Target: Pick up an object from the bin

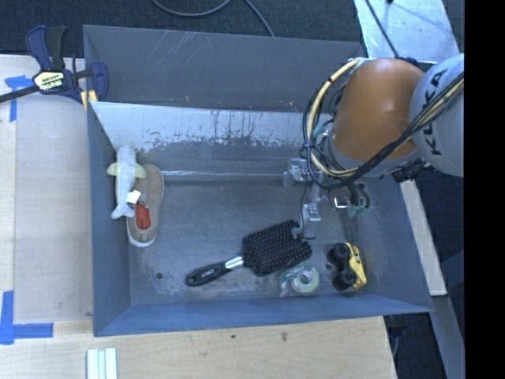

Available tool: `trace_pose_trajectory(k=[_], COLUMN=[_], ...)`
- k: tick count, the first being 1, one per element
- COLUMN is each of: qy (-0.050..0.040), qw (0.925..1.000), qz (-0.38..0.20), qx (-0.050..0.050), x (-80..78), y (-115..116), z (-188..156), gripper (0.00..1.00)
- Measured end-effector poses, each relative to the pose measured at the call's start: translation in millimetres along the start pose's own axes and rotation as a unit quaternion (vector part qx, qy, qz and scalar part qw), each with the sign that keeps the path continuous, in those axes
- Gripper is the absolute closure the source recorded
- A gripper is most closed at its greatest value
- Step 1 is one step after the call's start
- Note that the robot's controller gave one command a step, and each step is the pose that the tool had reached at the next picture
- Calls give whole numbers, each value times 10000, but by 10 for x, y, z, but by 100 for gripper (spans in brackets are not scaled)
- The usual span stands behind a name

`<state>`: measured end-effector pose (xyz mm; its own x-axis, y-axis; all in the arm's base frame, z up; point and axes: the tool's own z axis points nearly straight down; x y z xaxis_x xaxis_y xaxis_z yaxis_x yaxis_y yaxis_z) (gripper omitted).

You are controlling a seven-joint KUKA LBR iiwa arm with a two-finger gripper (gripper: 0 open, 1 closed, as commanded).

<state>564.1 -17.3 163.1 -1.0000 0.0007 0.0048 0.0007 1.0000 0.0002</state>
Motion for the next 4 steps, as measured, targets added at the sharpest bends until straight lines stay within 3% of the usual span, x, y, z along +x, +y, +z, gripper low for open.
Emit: trace_pose_trajectory(k=[1, 3, 4], qy=[-42, -62, -65], qw=[10000, 9985, 9961], qz=[0, -552, 877], qx=[1, 6, -5], x=[-18, 23, 71], y=[-1, 88, 117], z=[-46, 378, 607], gripper=[0, 0, 100])
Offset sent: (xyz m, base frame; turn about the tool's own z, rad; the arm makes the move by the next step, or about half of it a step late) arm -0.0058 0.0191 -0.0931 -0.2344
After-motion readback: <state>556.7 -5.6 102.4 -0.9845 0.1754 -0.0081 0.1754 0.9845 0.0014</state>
